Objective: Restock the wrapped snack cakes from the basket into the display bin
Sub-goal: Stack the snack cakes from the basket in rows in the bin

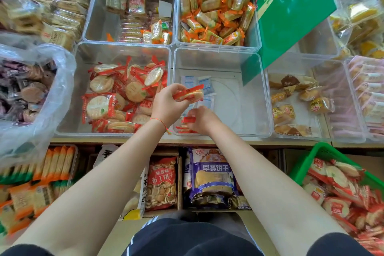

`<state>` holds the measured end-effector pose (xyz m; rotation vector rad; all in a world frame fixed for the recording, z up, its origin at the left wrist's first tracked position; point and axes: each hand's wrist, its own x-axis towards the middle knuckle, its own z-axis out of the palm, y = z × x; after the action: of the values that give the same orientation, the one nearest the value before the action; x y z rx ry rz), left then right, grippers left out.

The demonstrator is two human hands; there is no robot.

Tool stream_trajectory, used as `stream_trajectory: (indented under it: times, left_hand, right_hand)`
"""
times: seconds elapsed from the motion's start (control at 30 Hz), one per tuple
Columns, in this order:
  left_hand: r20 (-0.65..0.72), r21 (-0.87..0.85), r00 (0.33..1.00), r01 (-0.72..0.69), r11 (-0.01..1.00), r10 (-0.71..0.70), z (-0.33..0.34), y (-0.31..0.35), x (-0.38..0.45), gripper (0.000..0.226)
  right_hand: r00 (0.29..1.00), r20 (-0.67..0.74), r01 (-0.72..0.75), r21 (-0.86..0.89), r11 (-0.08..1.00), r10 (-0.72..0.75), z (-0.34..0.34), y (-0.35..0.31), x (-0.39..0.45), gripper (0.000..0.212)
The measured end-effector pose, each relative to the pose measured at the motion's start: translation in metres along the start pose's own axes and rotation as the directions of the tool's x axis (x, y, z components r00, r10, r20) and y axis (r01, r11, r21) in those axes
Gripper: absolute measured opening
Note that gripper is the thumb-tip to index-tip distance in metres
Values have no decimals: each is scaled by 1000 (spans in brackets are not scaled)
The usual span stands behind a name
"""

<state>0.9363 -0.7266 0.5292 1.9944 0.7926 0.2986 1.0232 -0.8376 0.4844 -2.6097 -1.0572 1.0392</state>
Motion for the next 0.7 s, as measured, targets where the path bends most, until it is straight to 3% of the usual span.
stream_trajectory:
  times: [0.07,0.17,0.3,0.37,0.5,0.53,0.6,0.7]
  left_hand:
    - [31,83,999,-43,996,41,2,-1,1,21]
    - [71,175,995,-83,981,71,6,-2,4,22]
    - [190,305,979,-125,944,68,19,0,12,25]
    - [231,386,971,-152,910,64,27,0,15,26]
    - [258,586,956,-269,765,139,38,-3,19,26]
    - [291,635,945,-307,709,149,40,-4,19,26]
    - [390,700,913,-379,605,120,42,-6,17,27]
    - [504,739,863,-453,500,38,45,-10,13,26]
  right_hand:
    - [997,70,-39,114,993,31,-1,3,1,27]
    - [993,50,-118,336,934,107,-2,12,-4,32]
    - [985,157,-122,309,943,76,-14,23,-9,30]
    - [985,129,-151,303,941,117,-25,32,-11,21]
    - [956,-110,-209,392,896,270,-39,52,-19,6]
    - [952,-146,-184,426,886,268,-39,54,-20,21]
    - [974,-130,-109,450,887,185,-38,51,-22,48]
    - [994,-16,-89,401,912,104,-27,43,-19,48]
